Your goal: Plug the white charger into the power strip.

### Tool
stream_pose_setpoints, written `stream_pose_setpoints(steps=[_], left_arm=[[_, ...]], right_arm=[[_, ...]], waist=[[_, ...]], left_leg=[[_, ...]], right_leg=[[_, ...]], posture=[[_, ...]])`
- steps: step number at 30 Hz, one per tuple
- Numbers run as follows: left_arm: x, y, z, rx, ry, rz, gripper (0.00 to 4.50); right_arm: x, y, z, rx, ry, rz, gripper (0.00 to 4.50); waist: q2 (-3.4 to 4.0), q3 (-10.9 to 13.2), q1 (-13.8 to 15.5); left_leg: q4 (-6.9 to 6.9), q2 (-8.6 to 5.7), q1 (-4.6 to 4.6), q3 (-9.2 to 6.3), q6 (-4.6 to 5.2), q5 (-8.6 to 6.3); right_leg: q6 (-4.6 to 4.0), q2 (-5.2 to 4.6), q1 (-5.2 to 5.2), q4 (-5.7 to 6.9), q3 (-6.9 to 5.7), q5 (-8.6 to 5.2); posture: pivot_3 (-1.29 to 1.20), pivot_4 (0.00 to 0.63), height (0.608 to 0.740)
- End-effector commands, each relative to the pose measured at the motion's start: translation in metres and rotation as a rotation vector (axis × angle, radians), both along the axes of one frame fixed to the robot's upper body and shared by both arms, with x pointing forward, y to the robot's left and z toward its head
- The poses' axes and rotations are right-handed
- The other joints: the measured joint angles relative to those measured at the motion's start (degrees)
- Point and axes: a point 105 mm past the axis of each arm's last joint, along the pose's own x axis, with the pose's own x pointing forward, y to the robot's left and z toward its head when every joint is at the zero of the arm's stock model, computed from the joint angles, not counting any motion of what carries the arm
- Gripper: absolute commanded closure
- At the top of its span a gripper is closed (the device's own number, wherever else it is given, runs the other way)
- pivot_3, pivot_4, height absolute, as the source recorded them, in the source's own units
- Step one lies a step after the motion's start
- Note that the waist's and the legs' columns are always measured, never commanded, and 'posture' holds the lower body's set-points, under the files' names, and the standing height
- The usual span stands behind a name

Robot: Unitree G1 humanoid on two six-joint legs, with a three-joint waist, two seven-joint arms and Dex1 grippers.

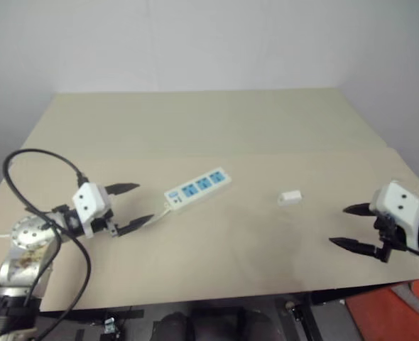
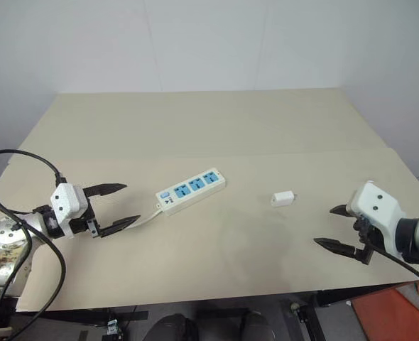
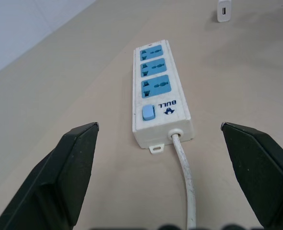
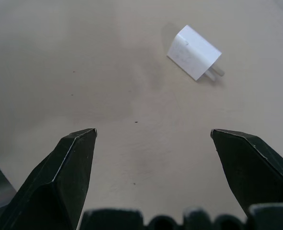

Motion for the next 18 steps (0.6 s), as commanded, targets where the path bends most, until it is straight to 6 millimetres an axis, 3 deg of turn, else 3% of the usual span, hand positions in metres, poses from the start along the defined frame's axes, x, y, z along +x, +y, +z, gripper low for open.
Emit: stream_pose_setpoints(steps=[1, 12, 18], left_arm=[[0.001, -0.002, 0.015, 0.012, -0.049, -0.020, 0.06], [0.007, -0.016, 0.004, -0.017, -0.034, -0.110, 0.06], [0.017, -0.025, -0.004, -0.084, -0.005, -0.164, 0.06]], right_arm=[[-0.003, 0.000, 0.008, 0.001, -0.041, -0.017, 0.00], [-0.006, 0.001, 0.012, -0.014, -0.062, -0.028, 0.00], [0.004, 0.015, 0.018, -0.007, -0.109, 0.023, 0.00]], waist=[[0.00, 0.0, 0.0], [0.00, 0.0, 0.0], [-0.01, 0.0, 0.0]], left_leg=[[0.00, 0.00, 0.00, 0.00, 0.00, 0.00], [0.00, -0.03, 0.03, 0.00, 0.00, 0.00], [0.01, -0.03, 0.07, 0.00, 0.00, 0.00]], right_leg=[[0.00, 0.00, 0.00, 0.00, 0.00, 0.00], [0.02, 0.00, 0.04, 0.00, 0.01, 0.00], [0.01, 0.01, 0.06, 0.00, 0.01, 0.00]], posture=[[0.00, 0.150, 0.740], [0.00, 0.150, 0.740], [0.00, 0.150, 0.740]])
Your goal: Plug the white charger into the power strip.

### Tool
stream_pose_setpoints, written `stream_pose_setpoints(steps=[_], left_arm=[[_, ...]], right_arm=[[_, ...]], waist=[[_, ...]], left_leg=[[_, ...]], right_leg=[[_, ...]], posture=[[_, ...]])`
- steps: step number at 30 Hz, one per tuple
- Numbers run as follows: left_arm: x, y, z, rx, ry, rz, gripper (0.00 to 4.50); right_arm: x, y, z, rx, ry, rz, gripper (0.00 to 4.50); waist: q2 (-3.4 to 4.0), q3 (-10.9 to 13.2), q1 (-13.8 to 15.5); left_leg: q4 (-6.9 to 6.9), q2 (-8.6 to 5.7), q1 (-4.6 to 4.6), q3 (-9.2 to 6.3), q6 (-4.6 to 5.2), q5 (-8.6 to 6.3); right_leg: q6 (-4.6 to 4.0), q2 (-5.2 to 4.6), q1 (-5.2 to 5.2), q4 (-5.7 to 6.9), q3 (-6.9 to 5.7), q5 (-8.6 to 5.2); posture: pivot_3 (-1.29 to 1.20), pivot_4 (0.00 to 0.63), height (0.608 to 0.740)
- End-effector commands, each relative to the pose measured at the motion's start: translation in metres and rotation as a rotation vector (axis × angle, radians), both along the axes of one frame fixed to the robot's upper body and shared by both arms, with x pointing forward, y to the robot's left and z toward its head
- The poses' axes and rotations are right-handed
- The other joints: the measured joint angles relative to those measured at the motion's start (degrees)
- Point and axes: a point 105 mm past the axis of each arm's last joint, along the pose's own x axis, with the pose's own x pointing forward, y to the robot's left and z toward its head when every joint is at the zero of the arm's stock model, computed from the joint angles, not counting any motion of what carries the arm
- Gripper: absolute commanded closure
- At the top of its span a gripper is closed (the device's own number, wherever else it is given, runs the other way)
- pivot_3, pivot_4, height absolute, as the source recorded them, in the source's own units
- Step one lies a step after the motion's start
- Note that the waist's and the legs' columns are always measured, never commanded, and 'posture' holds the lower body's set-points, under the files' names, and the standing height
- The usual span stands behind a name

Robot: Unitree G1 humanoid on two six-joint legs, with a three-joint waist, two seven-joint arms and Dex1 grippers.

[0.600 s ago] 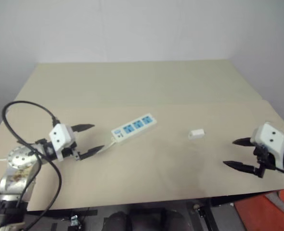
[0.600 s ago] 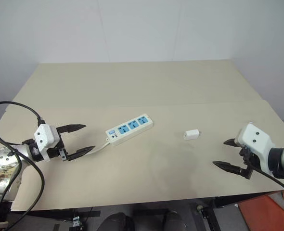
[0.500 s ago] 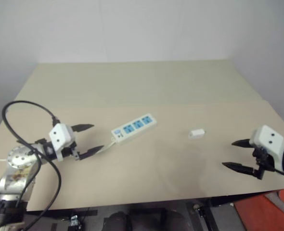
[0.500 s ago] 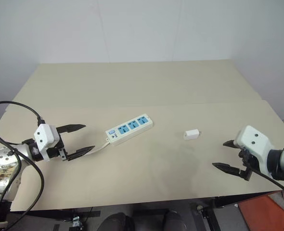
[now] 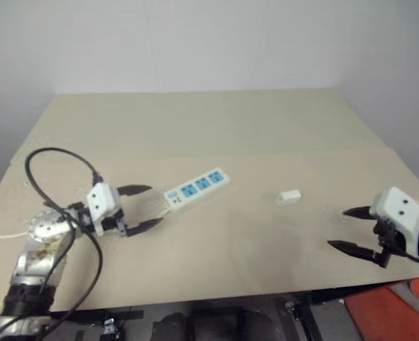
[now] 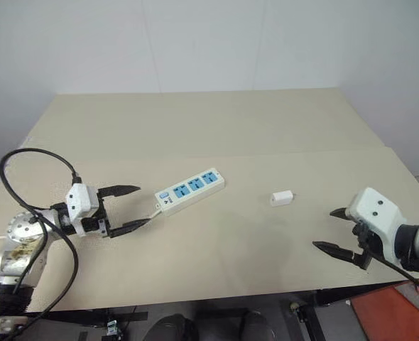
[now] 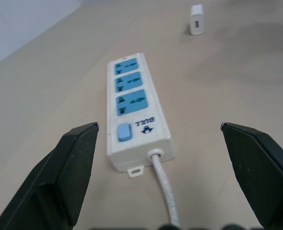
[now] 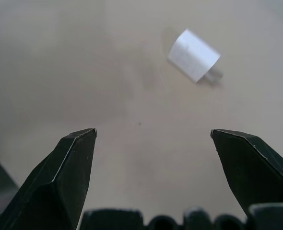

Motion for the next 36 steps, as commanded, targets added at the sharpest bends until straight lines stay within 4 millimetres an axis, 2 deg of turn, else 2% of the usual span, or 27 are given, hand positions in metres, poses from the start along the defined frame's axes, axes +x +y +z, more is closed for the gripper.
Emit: stream_pose_setpoints(steps=[1, 4, 9, 17, 23, 36], left_arm=[[0.009, -0.005, 0.005, -0.040, -0.023, -0.028, 0.06], [0.014, -0.007, -0.001, -0.049, -0.009, -0.043, 0.06], [0.034, -0.014, -0.004, -0.197, 0.026, 0.022, 0.06], [0.042, -0.027, -0.024, -0.237, 0.059, 0.019, 0.06], [0.057, -0.029, -0.025, -0.280, 0.038, 0.081, 0.06], [0.060, -0.034, -0.041, -0.270, 0.107, 0.042, 0.06]], right_arm=[[0.006, 0.011, 0.010, -0.014, -0.062, 0.034, 0.00], [0.008, 0.016, 0.011, -0.007, -0.066, 0.039, 0.00], [0.005, 0.019, 0.004, -0.017, -0.050, 0.045, 0.00], [0.004, 0.020, 0.003, -0.012, -0.070, 0.033, 0.00], [0.003, 0.022, 0.000, -0.006, -0.081, 0.023, 0.00], [0.000, 0.018, -0.003, -0.018, -0.090, 0.003, 0.00]], waist=[[-0.01, 0.0, 0.0], [-0.02, 0.0, 0.1], [-0.06, 0.0, 0.3], [-0.10, 0.0, 0.0], [-0.14, 0.0, 0.2], [-0.18, 0.0, 0.0]], left_leg=[[0.01, -0.01, 0.00, 0.00, 0.00, 0.00], [0.02, -0.06, -0.04, 0.00, 0.01, 0.00], [0.10, -0.09, -0.11, -0.02, 0.01, 0.01], [0.12, -0.05, -0.07, -0.03, 0.03, 0.00], [0.14, -0.06, -0.09, -0.06, 0.08, -0.03], [0.15, -0.04, -0.09, -0.06, 0.15, -0.07]], right_leg=[[0.00, 0.00, 0.00, 0.00, 0.01, 0.00], [0.01, 0.00, -0.01, -0.01, -0.02, 0.00], [0.02, 0.00, 0.02, -0.03, -0.09, 0.01], [0.02, 0.00, 0.02, 0.00, -0.05, 0.01], [0.02, -0.01, 0.03, -0.01, -0.06, 0.03], [0.03, -0.02, 0.03, -0.01, -0.05, 0.03]], posture=[[0.00, 0.150, 0.740], [0.00, 0.150, 0.740], [0.00, 0.150, 0.740], [0.00, 0.150, 0.740], [0.00, 0.150, 0.740], [0.00, 0.150, 0.740]])
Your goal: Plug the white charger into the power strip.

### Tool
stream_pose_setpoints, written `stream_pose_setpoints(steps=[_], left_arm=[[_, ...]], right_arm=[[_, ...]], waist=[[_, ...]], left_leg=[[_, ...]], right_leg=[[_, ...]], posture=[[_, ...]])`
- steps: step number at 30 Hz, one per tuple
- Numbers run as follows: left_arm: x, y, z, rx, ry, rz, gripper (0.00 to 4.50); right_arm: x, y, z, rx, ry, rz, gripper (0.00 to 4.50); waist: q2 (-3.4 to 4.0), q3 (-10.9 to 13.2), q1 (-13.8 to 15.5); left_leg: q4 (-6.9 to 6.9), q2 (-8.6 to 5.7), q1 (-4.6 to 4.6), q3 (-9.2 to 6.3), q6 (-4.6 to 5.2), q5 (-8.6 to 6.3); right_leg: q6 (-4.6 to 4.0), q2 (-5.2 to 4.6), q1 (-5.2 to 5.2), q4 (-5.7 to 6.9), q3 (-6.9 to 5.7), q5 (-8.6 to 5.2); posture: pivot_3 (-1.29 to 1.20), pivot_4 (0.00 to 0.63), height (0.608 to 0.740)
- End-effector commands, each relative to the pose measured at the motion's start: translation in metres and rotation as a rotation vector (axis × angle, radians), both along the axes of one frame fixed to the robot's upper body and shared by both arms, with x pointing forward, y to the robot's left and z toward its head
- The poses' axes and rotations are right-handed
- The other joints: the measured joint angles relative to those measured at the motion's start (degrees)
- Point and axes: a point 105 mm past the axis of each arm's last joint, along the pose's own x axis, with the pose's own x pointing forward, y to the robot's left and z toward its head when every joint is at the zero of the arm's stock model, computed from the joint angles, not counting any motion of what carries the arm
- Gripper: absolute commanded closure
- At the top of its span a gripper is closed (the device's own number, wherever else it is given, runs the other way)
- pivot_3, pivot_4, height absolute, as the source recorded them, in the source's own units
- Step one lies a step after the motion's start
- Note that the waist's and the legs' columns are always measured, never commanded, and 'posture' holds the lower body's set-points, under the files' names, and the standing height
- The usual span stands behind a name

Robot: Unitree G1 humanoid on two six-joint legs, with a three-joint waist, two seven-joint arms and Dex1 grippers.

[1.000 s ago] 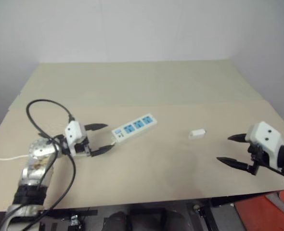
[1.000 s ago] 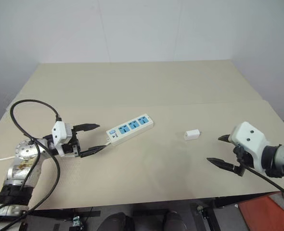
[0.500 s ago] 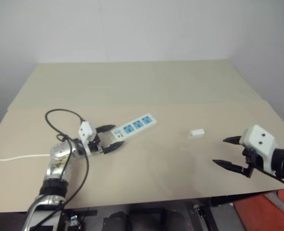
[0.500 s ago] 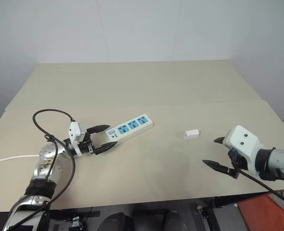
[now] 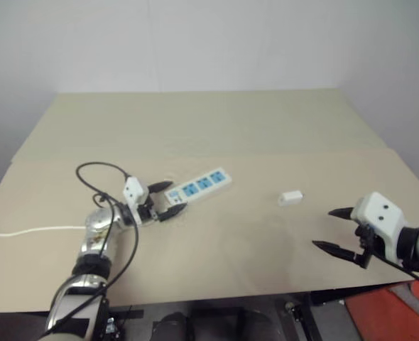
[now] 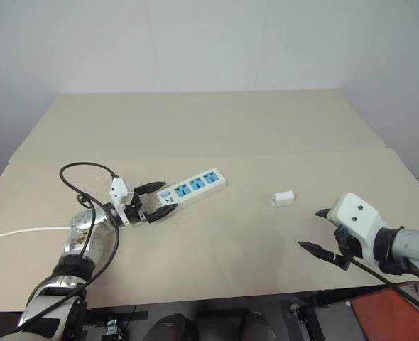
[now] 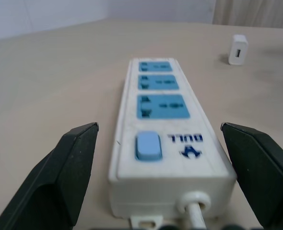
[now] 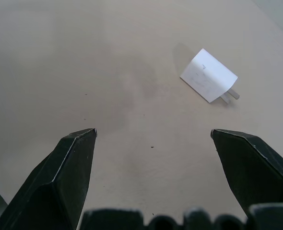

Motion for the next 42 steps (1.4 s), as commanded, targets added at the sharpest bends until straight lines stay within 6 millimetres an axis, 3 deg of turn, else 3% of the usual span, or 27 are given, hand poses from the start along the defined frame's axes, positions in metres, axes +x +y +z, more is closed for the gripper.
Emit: stream_pose_setpoints(steps=[1, 23, 28, 36, 42], left_arm=[[0.002, 0.000, 0.005, 0.005, -0.017, -0.016, 0.06], [-0.002, 0.007, -0.012, 0.014, 0.033, -0.007, 0.06], [-0.004, 0.007, -0.014, 0.020, 0.040, -0.025, 1.21], [-0.007, 0.003, -0.011, 0.043, 0.044, -0.054, 1.27], [-0.017, -0.007, -0.005, 0.101, 0.042, -0.135, 1.27]], right_arm=[[0.001, 0.001, 0.011, -0.025, -0.064, 0.005, 0.00], [0.002, 0.000, 0.008, -0.036, -0.068, 0.009, 0.00], [0.001, 0.000, 0.008, -0.036, -0.067, 0.007, 0.00], [0.002, 0.002, 0.012, -0.038, -0.075, 0.016, 0.00], [0.007, 0.006, 0.026, -0.080, -0.039, 0.068, 0.00]], waist=[[0.00, 0.0, 0.0], [-0.01, 0.0, 0.0], [-0.01, 0.0, 0.0], [-0.01, 0.0, 0.0], [-0.01, 0.0, 0.0]], left_leg=[[0.00, 0.00, -0.01, 0.00, 0.01, 0.00], [0.00, 0.01, 0.04, 0.01, 0.04, -0.02], [0.00, 0.01, 0.03, 0.01, 0.04, -0.02], [0.00, 0.01, 0.04, 0.01, 0.05, -0.03], [0.01, 0.01, 0.01, 0.01, 0.05, -0.03]], right_leg=[[0.00, 0.00, 0.00, -0.01, 0.00, 0.00], [0.00, -0.01, 0.02, 0.01, 0.02, 0.01], [0.00, -0.01, 0.02, 0.01, 0.02, 0.00], [0.00, -0.01, 0.02, 0.01, 0.02, 0.00], [0.01, -0.03, 0.00, 0.01, 0.04, 0.01]], posture=[[0.00, 0.150, 0.740], [0.00, 0.150, 0.740], [0.00, 0.150, 0.740], [0.00, 0.150, 0.740], [0.00, 0.150, 0.740]])
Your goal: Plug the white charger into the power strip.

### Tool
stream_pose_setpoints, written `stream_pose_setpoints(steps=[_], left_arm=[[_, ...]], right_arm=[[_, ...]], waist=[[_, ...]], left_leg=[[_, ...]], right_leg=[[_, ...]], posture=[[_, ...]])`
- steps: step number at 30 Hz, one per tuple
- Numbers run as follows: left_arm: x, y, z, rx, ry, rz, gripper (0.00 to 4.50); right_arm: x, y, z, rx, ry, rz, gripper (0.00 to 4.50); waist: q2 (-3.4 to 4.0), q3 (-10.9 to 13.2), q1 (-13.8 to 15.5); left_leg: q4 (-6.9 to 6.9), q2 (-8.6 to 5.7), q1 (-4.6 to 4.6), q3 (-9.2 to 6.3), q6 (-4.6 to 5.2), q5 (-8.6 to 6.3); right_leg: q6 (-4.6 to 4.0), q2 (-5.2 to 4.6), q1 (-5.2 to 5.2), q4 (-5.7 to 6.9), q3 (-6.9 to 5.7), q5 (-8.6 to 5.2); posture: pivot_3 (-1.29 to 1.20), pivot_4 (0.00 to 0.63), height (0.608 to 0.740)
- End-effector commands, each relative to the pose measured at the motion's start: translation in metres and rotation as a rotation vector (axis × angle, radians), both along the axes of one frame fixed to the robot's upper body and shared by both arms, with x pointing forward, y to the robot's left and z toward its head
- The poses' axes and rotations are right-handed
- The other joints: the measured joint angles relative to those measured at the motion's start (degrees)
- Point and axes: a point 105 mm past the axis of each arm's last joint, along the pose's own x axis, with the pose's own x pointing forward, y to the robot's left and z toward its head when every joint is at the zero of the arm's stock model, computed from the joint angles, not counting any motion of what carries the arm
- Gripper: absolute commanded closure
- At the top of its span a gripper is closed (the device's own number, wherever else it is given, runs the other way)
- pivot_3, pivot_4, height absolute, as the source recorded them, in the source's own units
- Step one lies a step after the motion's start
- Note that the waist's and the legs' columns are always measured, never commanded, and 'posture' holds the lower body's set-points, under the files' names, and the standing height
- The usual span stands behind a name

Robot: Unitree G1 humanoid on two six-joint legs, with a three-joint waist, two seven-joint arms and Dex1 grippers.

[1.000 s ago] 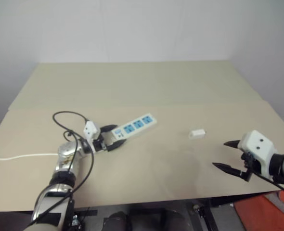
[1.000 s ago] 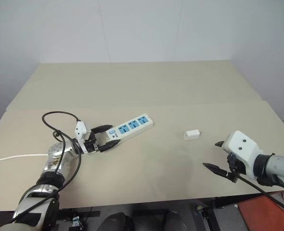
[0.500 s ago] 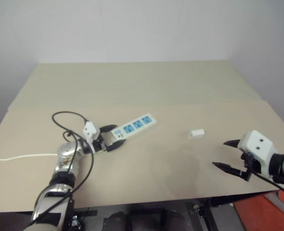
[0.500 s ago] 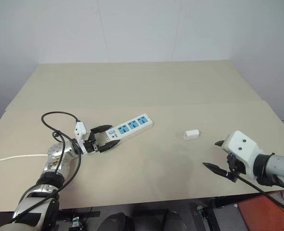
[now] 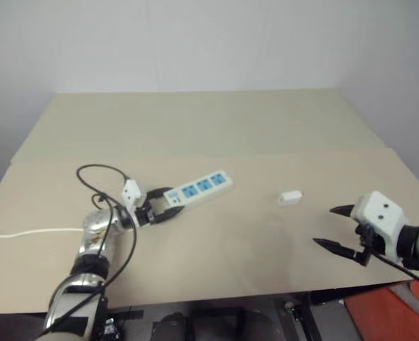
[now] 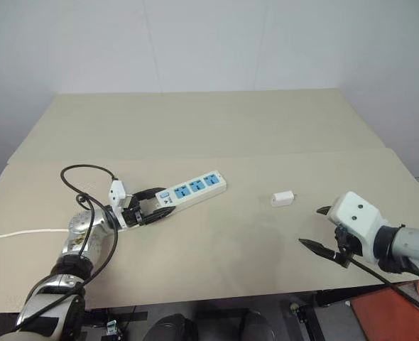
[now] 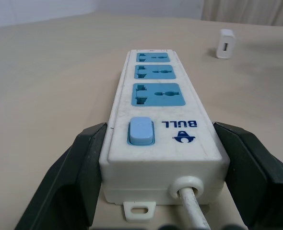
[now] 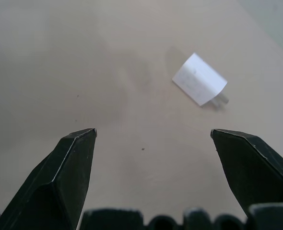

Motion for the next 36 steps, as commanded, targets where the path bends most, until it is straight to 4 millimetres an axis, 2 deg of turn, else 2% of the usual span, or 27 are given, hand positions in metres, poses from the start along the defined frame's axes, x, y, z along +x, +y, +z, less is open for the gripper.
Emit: stream_pose_setpoints(steps=[1, 6, 11, 16, 21, 26, 36], left_arm=[[-0.010, -0.012, 0.002, 0.067, 0.010, -0.092, 1.27], [-0.019, -0.030, 0.008, 0.088, 0.004, -0.156, 1.27], [-0.023, -0.050, 0.006, 0.078, -0.018, -0.202, 1.27], [-0.030, -0.057, -0.001, 0.083, -0.013, -0.233, 1.27], [-0.037, -0.055, -0.008, 0.101, -0.006, -0.243, 1.27], [-0.039, -0.050, -0.008, 0.101, -0.010, -0.220, 1.27], [-0.041, -0.046, -0.008, 0.105, -0.011, -0.201, 1.27]], right_arm=[[0.003, 0.004, 0.015, -0.054, 0.025, 0.053, 0.00], [0.019, 0.003, 0.035, -0.245, 0.142, 0.139, 0.00], [0.057, 0.018, 0.043, -0.498, 0.179, 0.302, 0.00], [0.089, 0.036, 0.036, -0.649, 0.232, 0.436, 0.00], [0.118, 0.050, 0.028, -0.762, 0.245, 0.521, 0.00], [0.130, 0.052, 0.021, -0.813, 0.264, 0.565, 0.00], [0.131, 0.061, 0.003, -0.771, 0.308, 0.612, 0.00]], waist=[[0.00, 0.0, 0.0], [0.01, 0.0, 0.0], [0.02, 0.0, -0.7], [0.01, 0.0, -0.7], [0.02, 0.0, -0.9], [0.05, 0.0, -1.1], [0.09, 0.0, -1.9]], left_leg=[[0.00, 0.00, 0.01, 0.00, 0.00, 0.00], [0.02, -0.01, -0.07, -0.05, 0.10, -0.06], [0.06, -0.03, -0.10, 0.03, 0.10, -0.07], [0.06, -0.09, -0.28, 0.07, 0.01, 0.01], [0.02, -0.17, -0.37, 0.23, -0.04, 0.04], [0.00, -0.13, -0.36, 0.42, -0.13, 0.09], [-0.09, -0.07, -0.14, 0.41, -0.43, 0.26]], right_leg=[[0.00, 0.00, 0.01, 0.00, -0.01, 0.00], [0.00, -0.10, -0.06, -0.01, -0.04, 0.00], [0.01, -0.13, -0.14, -0.06, -0.01, 0.01], [0.03, -0.09, -0.30, 0.02, -0.08, 0.00], [0.14, -0.01, -0.23, 0.01, -0.20, 0.03], [0.20, 0.01, -0.17, -0.02, -0.31, -0.05], [0.10, 0.07, -0.08, 0.09, -0.34, -0.07]], posture=[[0.00, 0.150, 0.740], [0.00, 0.150, 0.740], [0.00, 0.150, 0.740], [0.00, 0.150, 0.740], [0.00, 0.150, 0.740], [0.00, 0.150, 0.740], [0.00, 0.150, 0.740]])
